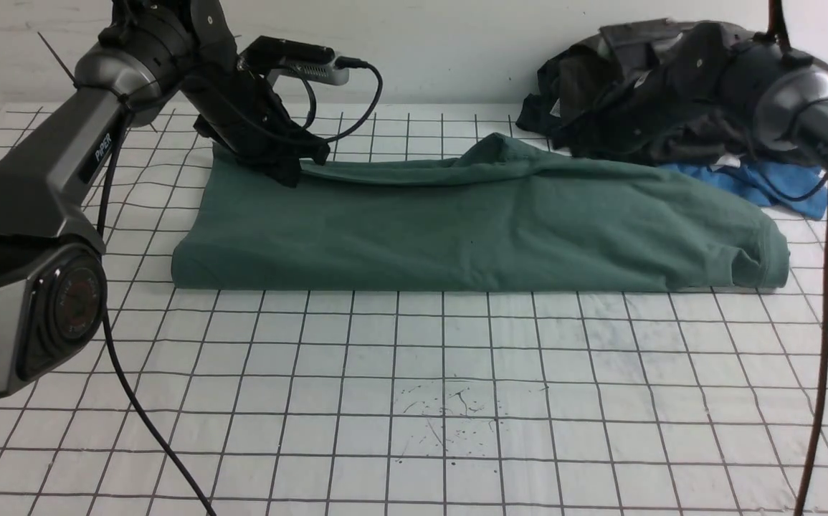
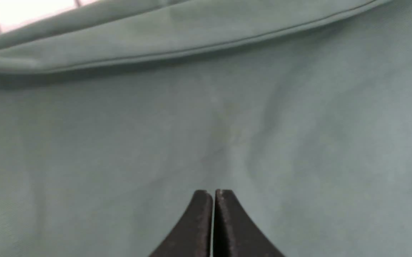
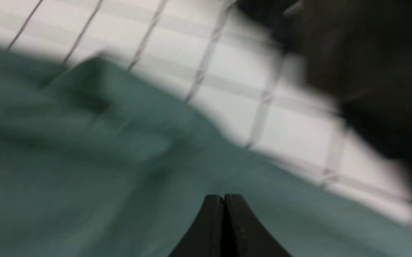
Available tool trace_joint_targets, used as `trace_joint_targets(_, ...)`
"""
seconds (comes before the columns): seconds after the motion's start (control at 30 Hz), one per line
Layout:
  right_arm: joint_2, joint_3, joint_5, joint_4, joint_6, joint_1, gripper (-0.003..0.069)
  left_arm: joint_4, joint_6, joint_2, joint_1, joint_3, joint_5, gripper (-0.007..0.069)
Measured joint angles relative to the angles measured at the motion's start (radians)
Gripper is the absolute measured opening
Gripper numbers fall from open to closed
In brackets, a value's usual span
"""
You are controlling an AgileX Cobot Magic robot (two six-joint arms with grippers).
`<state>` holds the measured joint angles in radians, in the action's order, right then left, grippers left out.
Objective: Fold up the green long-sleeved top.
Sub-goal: Use the right arm to clamp the right edge of the fabric
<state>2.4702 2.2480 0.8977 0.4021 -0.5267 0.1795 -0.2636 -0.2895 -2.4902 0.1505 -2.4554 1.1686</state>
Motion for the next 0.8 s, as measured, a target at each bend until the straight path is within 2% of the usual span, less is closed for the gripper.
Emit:
trace_joint_targets(0.03,0.000,0.000,0.000,0.010,0.000,0.002,-0.0013,-0.002,0.000,0.000,0.002,0.000,0.000,-0.0008)
trace_joint_targets(0.07,0.030,-0.001,0.021,0.090,-0.152,0.023,-0.0015,-0.013,-0.008,-0.002,0.008,0.000,0.000,-0.0008)
trace_joint_targets(0.1,0.033,-0.001,0.021,0.100,-0.168,0.026,-0.0015,-0.013,-0.008,-0.002,0.009,0.000,0.000,-0.0008)
trace_joint_targets(0.17,0.075,-0.001,-0.026,0.197,-0.311,0.053,-0.0014,-0.022,-0.010,-0.004,0.019,0.000,0.003,-0.0008)
trace_joint_targets(0.2,0.083,-0.001,-0.045,0.220,-0.331,0.058,-0.0014,-0.024,-0.010,-0.004,0.020,0.000,0.006,-0.0008)
trace_joint_targets(0.27,0.134,-0.001,-0.251,0.307,-0.425,0.069,-0.0014,-0.025,-0.011,-0.004,0.023,0.000,0.014,-0.0008)
trace_joint_targets(0.33,0.167,-0.001,-0.490,0.396,-0.455,0.069,-0.0014,-0.025,-0.011,-0.004,0.023,0.000,0.025,-0.0008)
trace_joint_targets(0.37,0.172,-0.001,-0.540,0.418,-0.456,0.069,-0.0014,-0.025,-0.011,-0.004,0.023,0.000,0.027,-0.0008)
trace_joint_targets(0.4,0.183,-0.002,-0.726,0.519,-0.464,0.066,-0.0014,-0.021,-0.011,-0.004,0.023,0.000,0.036,-0.0008)
trace_joint_targets(0.43,0.184,-0.001,-0.822,0.588,-0.470,0.060,-0.0010,-0.020,-0.011,-0.004,0.023,0.000,0.037,-0.0008)
trace_joint_targets(0.5,0.178,0.013,-0.918,0.717,-0.492,0.042,0.0001,-0.017,-0.011,-0.004,0.023,0.000,0.037,-0.0008)
trace_joint_targets(0.57,0.162,0.030,-0.898,0.803,-0.543,0.014,0.0016,-0.016,-0.011,-0.004,0.023,0.000,0.037,-0.0008)
trace_joint_targets(0.63,0.133,0.032,-0.748,0.822,-0.597,-0.015,0.0026,-0.010,-0.011,-0.004,0.023,0.000,0.042,-0.0008)
trace_joint_targets(0.67,0.133,0.032,-0.748,0.821,-0.597,-0.018,0.0027,-0.010,-0.011,-0.004,0.023,0.000,0.043,-0.0008)
trace_joint_targets(0.7,0.094,0.032,-0.525,0.772,-0.609,-0.045,0.0030,0.012,-0.011,-0.004,0.023,0.000,0.061,-0.0008)
trace_joint_targets(0.73,0.070,0.032,-0.408,0.717,-0.578,-0.057,0.0031,0.029,-0.011,-0.003,0.023,0.000,0.064,-0.0008)
trace_joint_targets(0.77,0.045,0.033,-0.298,0.644,-0.518,-0.068,0.0032,0.046,-0.011,-0.002,0.023,0.000,0.065,-0.0007)
trace_joint_targets(0.8,0.045,0.033,-0.298,0.644,-0.518,-0.068,0.0032,0.051,-0.012,-0.002,0.023,0.000,0.065,-0.0007)
